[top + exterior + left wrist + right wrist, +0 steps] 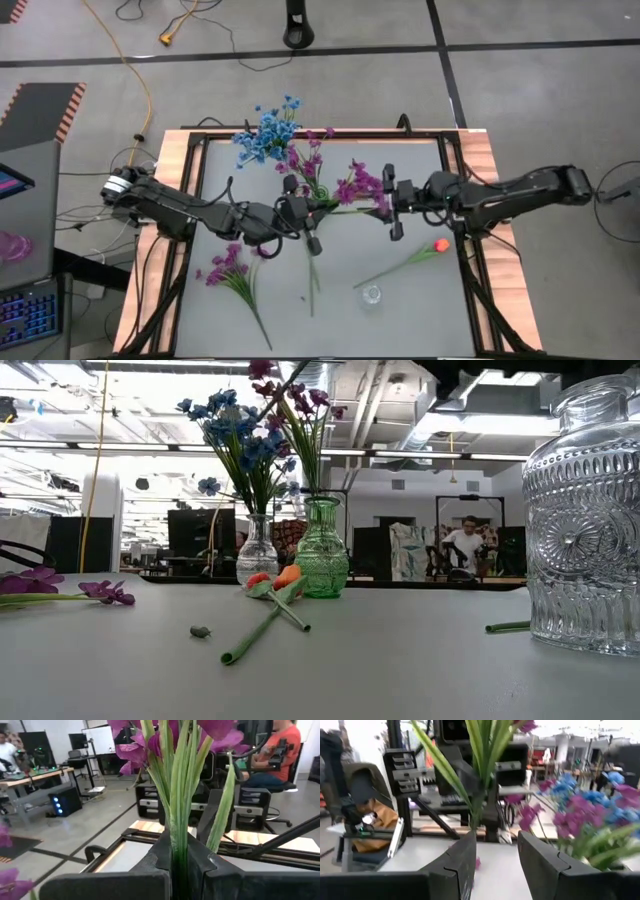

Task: Sort flowers into vase by color
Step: Put the right violet flowers into the green vase

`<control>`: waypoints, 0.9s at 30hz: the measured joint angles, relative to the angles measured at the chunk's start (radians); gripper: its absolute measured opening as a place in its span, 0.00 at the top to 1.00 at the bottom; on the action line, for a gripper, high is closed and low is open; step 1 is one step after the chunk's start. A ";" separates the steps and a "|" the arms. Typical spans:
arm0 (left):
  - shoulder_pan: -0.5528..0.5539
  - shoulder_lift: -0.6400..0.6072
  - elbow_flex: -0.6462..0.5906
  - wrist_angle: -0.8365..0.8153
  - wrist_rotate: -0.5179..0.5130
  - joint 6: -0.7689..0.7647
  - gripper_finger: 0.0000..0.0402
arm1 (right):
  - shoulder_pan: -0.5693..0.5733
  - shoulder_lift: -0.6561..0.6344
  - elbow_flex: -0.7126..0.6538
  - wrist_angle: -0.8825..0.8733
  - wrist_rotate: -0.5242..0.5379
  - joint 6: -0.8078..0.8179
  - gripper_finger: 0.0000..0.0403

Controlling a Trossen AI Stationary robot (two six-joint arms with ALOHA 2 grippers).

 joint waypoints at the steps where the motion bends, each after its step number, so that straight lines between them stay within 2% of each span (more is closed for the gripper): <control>1: 0.002 0.000 0.000 0.004 0.009 0.000 0.99 | 0.004 0.019 0.000 0.033 -0.001 0.000 0.57; 6: 0.011 0.000 0.000 0.027 0.077 0.001 0.99 | 0.010 0.102 0.000 0.188 -0.003 0.000 0.57; 13: 0.011 0.001 0.000 0.025 0.092 0.001 0.99 | 0.010 0.177 0.000 0.347 -0.003 0.000 0.57; 19: 0.011 0.001 0.000 0.012 0.102 0.001 0.99 | 0.009 0.191 0.005 0.394 -0.066 0.000 0.57; 27: 0.011 0.007 0.000 -0.005 0.141 -0.009 0.99 | 0.009 0.191 0.033 0.391 -0.080 0.000 0.57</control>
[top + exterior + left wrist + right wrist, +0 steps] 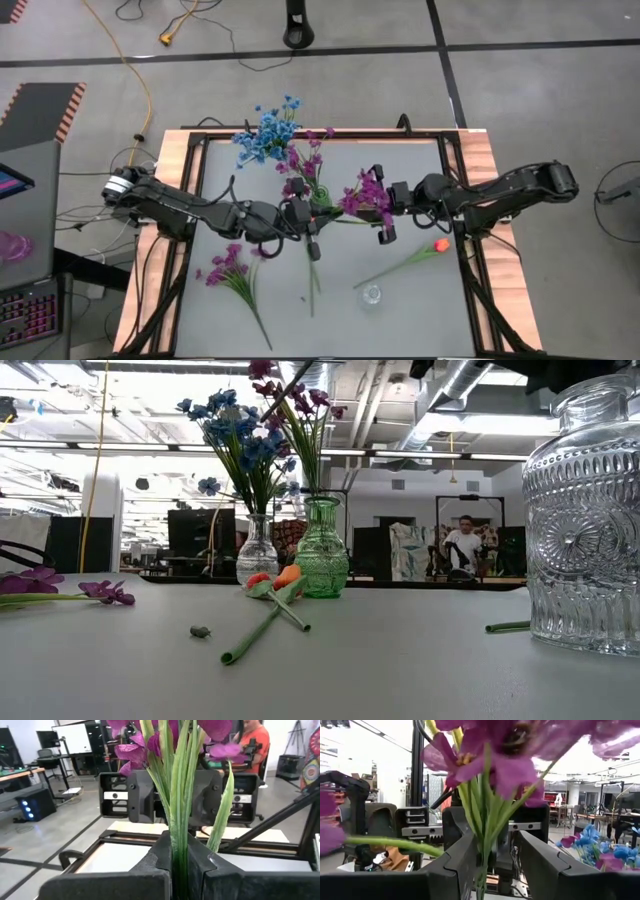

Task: Sort flowers into vase by color
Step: Put the right violet flowers into the green vase

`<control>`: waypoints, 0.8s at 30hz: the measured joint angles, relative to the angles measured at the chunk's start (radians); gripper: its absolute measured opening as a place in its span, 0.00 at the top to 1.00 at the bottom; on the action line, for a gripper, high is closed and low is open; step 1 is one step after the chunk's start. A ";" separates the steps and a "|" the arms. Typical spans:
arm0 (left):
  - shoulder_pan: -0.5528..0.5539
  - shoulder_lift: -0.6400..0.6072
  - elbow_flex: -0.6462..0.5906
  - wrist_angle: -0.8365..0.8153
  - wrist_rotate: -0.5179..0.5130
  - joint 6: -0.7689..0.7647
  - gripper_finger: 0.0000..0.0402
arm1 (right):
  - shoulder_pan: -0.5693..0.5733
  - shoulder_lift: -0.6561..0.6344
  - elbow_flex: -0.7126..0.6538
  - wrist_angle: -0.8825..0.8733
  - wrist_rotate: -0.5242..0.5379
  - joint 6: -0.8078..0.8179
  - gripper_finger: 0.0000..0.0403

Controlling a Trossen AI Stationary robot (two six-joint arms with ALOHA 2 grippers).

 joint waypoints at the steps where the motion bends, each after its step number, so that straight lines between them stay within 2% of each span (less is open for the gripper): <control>1: 0.000 0.000 0.000 0.003 0.007 -0.001 0.99 | 0.000 0.000 0.001 -0.002 0.000 0.000 0.57; 9: 0.000 0.000 0.000 0.000 0.035 -0.003 0.99 | 0.000 0.000 0.005 -0.007 -0.050 0.000 0.57; 24: 0.000 0.000 0.000 -0.008 0.092 -0.036 0.99 | 0.028 0.000 0.005 -0.007 -0.051 0.000 0.57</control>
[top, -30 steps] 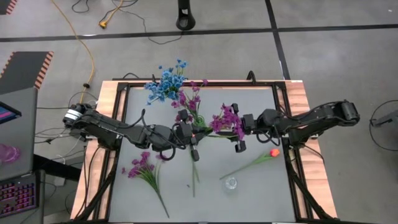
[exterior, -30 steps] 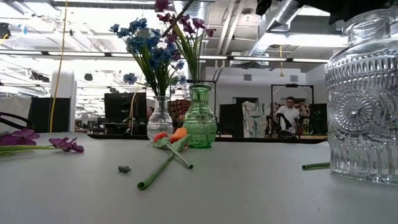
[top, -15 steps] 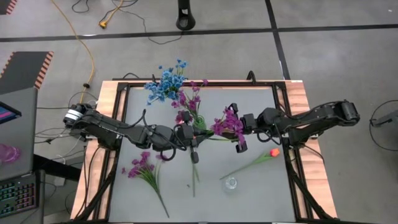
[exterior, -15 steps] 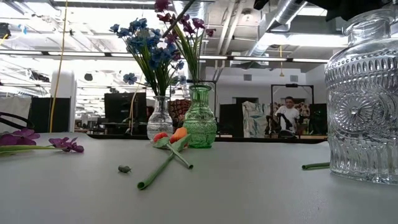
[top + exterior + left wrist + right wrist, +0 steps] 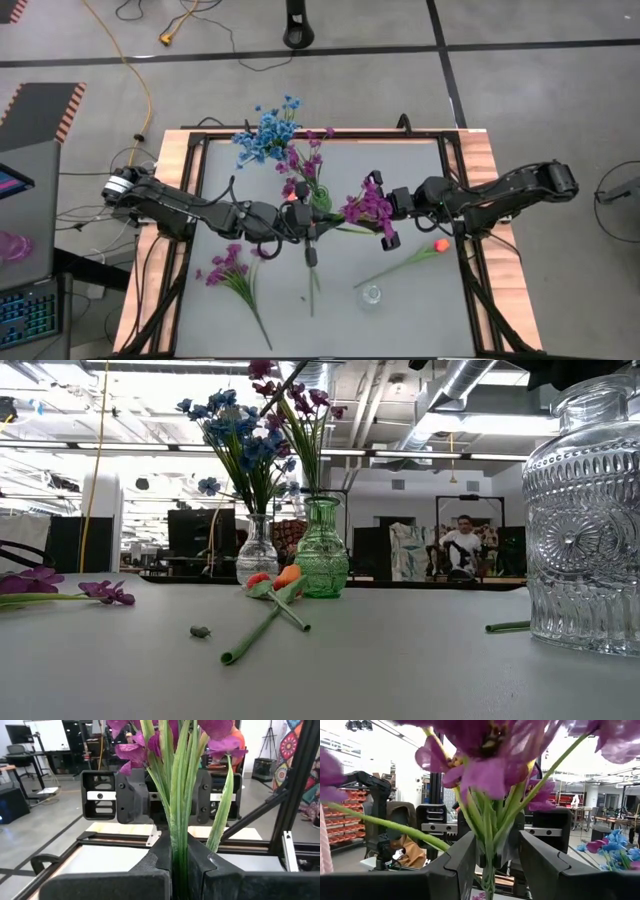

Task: Sort flowers into vase by color
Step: Put the right violet flowers into the green vase

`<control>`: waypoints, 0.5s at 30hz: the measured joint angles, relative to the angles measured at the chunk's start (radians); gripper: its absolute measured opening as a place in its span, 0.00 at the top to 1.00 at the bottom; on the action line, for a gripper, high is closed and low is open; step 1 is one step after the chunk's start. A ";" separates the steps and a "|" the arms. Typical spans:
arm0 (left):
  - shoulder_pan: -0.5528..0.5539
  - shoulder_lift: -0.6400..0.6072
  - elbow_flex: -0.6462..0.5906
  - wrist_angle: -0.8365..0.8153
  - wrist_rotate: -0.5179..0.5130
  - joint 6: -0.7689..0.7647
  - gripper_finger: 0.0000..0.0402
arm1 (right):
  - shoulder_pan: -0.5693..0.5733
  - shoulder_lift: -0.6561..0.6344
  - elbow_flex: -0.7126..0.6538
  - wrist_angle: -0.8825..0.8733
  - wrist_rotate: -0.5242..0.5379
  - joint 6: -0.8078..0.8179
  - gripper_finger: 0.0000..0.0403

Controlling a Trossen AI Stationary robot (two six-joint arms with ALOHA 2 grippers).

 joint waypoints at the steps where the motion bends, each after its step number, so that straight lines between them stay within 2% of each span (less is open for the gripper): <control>1: 0.000 0.000 0.000 -0.003 0.000 -0.001 0.99 | 0.000 0.000 0.000 0.000 0.000 0.000 0.57; 15: 0.023 0.049 0.002 0.079 0.017 -0.006 0.99 | 0.000 0.000 0.000 -0.022 0.002 0.000 0.57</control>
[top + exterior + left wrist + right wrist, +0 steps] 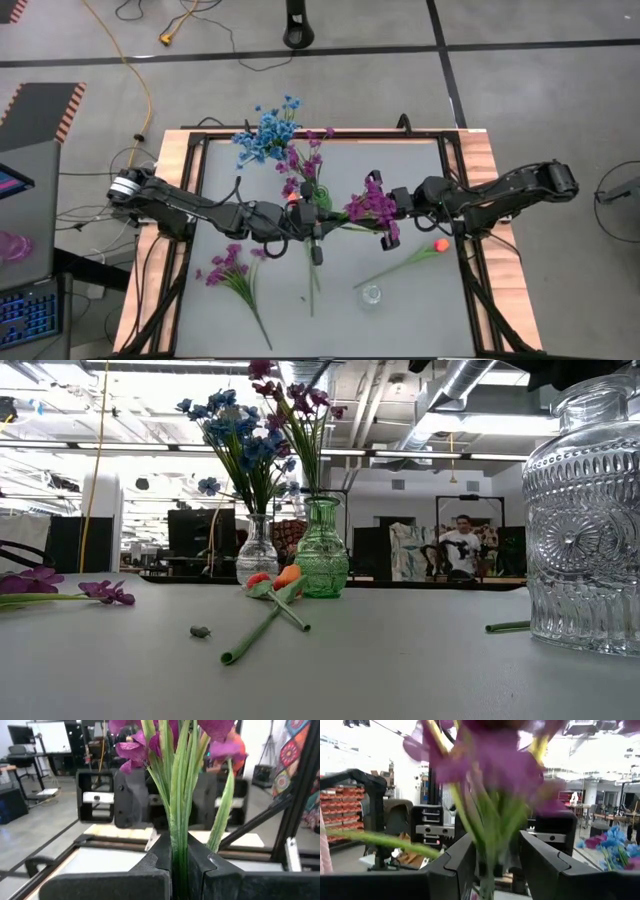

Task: Sort flowers into vase by color
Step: Put the right violet flowers into the green vase

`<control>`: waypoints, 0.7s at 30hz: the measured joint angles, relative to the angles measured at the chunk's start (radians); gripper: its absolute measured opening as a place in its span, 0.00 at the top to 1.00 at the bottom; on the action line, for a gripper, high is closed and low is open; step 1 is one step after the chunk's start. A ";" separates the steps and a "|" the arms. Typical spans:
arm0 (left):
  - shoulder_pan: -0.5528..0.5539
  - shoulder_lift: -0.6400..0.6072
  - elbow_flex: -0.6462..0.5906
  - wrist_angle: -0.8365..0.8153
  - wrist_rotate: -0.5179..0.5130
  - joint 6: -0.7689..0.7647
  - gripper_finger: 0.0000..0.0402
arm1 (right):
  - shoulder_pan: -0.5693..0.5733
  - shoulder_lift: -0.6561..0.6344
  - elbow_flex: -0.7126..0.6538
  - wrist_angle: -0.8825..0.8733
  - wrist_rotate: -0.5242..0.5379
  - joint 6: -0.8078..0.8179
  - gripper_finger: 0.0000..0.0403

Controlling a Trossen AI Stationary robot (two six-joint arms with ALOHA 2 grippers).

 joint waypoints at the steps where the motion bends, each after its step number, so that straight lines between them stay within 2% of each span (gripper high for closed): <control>1: 0.001 0.001 0.000 -0.002 0.000 0.000 0.99 | 0.000 0.000 0.000 -0.005 0.000 0.000 0.57; 9: 0.009 -0.002 0.000 -0.018 0.002 -0.018 0.99 | 0.002 0.000 0.000 -0.021 0.001 0.000 0.61; 15: 0.013 -0.001 0.000 -0.047 0.007 -0.046 0.99 | 0.002 0.000 0.000 -0.023 0.001 0.000 0.74; 21: 0.013 -0.001 0.000 -0.047 0.006 -0.035 0.93 | 0.002 0.000 0.000 -0.023 0.001 0.000 0.89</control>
